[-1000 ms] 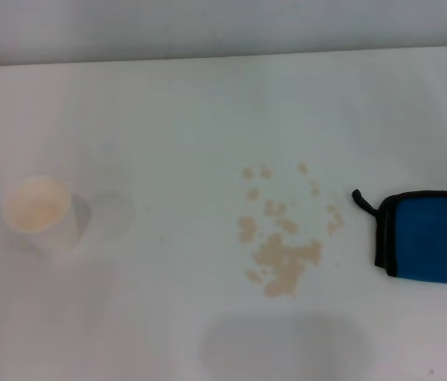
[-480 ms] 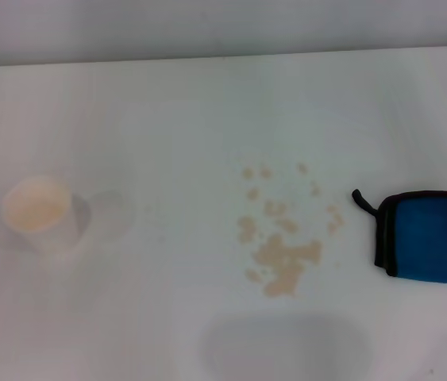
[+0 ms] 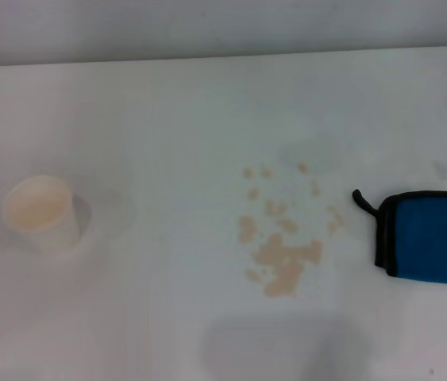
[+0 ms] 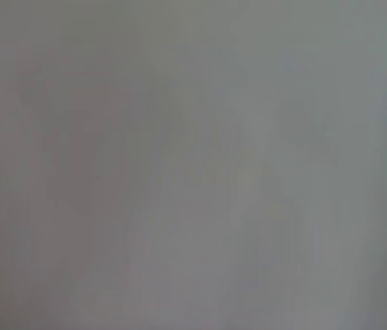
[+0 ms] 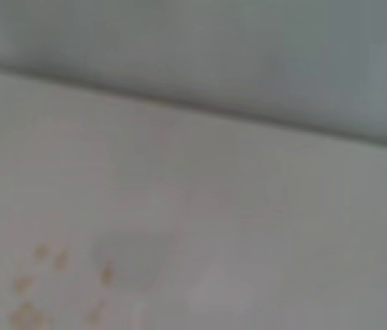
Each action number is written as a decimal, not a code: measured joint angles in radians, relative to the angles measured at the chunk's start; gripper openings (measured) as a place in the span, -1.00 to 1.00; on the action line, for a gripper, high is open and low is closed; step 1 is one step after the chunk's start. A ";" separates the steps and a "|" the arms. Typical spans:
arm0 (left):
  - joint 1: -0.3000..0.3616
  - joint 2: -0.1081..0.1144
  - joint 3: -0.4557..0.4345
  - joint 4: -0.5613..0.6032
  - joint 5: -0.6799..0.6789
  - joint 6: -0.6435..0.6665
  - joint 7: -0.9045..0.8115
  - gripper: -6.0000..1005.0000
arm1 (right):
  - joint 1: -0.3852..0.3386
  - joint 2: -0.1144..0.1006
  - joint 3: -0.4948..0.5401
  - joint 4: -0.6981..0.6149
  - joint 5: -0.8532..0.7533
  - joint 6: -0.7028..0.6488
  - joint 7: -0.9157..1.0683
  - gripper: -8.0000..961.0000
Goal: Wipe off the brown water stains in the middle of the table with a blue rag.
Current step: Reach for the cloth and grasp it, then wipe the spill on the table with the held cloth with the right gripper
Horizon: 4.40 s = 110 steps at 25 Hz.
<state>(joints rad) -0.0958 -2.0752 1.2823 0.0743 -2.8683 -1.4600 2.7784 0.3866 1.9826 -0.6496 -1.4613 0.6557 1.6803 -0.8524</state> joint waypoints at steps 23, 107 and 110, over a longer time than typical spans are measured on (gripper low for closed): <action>-0.069 0.031 0.000 0.013 -0.060 0.050 0.011 0.74 | 0.132 0.032 -0.635 0.145 -0.359 -0.053 0.483 0.75; -0.079 0.001 0.001 0.010 -0.054 0.072 0.004 0.74 | 0.434 0.039 -0.993 0.577 0.050 -0.320 0.230 -0.93; -0.082 0.002 0.000 0.010 -0.054 0.072 0.004 0.74 | 0.438 0.040 -1.013 0.560 0.107 -0.282 0.197 -0.93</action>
<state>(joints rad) -0.1775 -2.0731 1.2828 0.0842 -2.9223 -1.3882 2.7826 0.8250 2.0229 -1.6623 -0.9013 0.7625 1.3985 -0.6552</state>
